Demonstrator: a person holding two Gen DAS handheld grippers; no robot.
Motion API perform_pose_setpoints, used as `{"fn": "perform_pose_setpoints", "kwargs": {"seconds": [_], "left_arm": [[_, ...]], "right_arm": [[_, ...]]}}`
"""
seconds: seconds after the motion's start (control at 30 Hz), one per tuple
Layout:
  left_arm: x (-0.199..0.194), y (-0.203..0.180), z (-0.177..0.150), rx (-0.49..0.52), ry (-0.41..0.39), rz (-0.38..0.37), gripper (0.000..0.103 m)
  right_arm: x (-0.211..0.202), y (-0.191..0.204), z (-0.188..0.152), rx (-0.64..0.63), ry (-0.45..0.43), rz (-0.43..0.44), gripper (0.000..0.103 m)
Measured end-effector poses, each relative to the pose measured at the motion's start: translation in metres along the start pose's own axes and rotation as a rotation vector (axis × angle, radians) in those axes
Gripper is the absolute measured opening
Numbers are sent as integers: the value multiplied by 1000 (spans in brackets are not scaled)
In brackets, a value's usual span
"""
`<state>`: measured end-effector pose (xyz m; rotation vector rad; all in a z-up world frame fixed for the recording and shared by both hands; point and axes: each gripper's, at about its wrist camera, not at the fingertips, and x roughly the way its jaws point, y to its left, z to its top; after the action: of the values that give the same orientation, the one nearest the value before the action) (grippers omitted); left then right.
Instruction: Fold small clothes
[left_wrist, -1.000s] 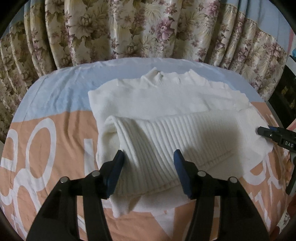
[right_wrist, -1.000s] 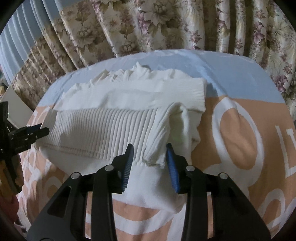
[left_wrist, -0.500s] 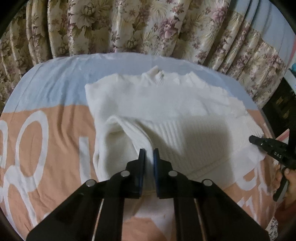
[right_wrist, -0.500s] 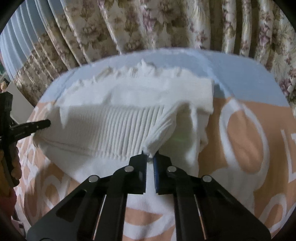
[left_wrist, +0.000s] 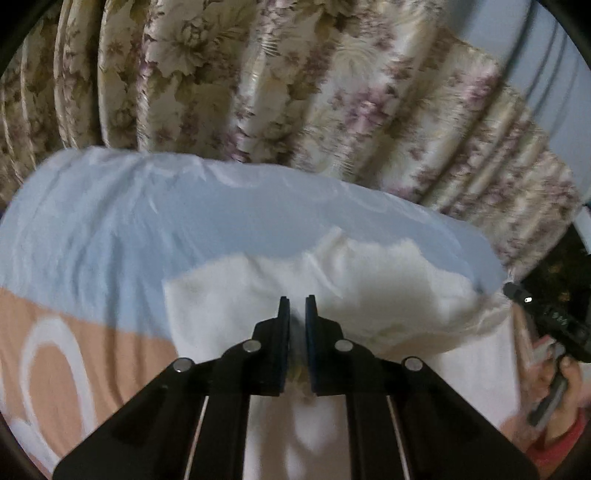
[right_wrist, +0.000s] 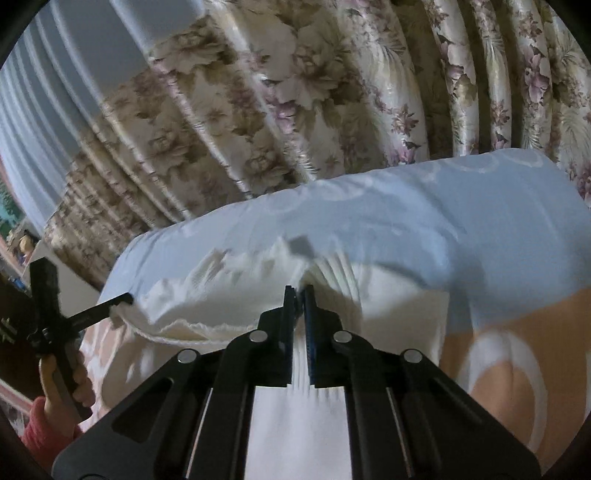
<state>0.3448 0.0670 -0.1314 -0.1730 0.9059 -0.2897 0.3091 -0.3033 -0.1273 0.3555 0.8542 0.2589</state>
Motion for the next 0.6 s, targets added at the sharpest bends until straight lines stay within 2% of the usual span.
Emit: {"fn": "perform_pose_setpoints", "kwargs": {"seconds": [0.07, 0.1, 0.13, 0.2, 0.27, 0.3, 0.33, 0.47, 0.6], "left_arm": [[13, 8, 12, -5, 25, 30, 9], [17, 13, 16, -18, 30, 45, 9], [17, 17, 18, -21, 26, 62, 9], [11, 21, 17, -17, 13, 91, 9], [4, 25, 11, -7, 3, 114, 22], [1, 26, 7, -2, 5, 125, 41], [-3, 27, 1, 6, 5, 140, 51], [-8, 13, -24, 93, 28, 166, 51], [9, -10, -37, 186, 60, 201, 51]], "right_arm": [[15, -2, 9, -9, 2, -48, 10], [20, -4, 10, -11, 3, -53, 17], [22, -5, 10, -11, 6, -52, 29], [17, -5, 7, -27, -6, -63, 32], [10, -6, 1, -53, -14, -87, 33], [7, -7, -4, -62, -12, -99, 34], [4, -9, -8, -68, -7, -109, 34], [-7, -15, -33, -83, 20, -139, 38], [-4, -17, -52, -99, 58, -169, 38]]}}
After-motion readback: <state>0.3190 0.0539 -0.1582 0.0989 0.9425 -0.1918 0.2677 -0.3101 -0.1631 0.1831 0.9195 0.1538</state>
